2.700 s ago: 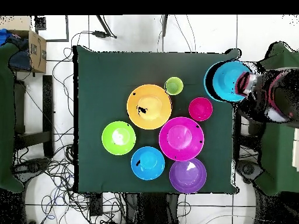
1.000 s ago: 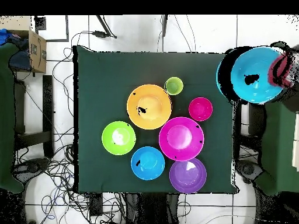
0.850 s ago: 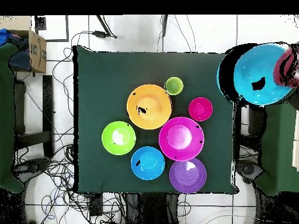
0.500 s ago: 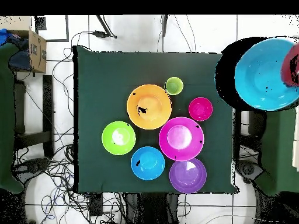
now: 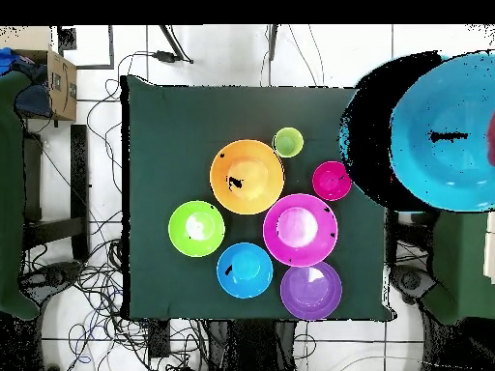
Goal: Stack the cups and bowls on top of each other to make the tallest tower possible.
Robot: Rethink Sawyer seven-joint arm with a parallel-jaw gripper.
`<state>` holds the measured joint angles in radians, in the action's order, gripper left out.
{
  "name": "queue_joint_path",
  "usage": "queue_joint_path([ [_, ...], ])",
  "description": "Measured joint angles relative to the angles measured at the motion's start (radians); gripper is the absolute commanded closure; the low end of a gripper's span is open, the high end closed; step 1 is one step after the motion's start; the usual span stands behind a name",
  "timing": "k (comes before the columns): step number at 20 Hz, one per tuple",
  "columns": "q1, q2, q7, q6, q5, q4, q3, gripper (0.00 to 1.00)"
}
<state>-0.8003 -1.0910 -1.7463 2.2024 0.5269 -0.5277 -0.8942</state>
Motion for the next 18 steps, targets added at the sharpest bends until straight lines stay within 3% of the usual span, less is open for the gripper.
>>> queue_joint_path([
  [4, 0.001, -0.021, 0.0, 0.0, -0.052, 0.001, 0.0, 1.0],
  [8, -0.001, -0.066, 0.0, -0.012, -0.151, -0.039, 0.018, 1.0],
  [12, -0.012, -0.121, 0.0, -0.083, -0.261, -0.148, 0.052, 1.0],
  [14, -0.025, -0.17, 0.0, -0.175, -0.335, -0.256, 0.087, 1.0],
  [18, -0.056, -0.225, 0.0, -0.315, -0.4, -0.388, 0.136, 1.0],
])
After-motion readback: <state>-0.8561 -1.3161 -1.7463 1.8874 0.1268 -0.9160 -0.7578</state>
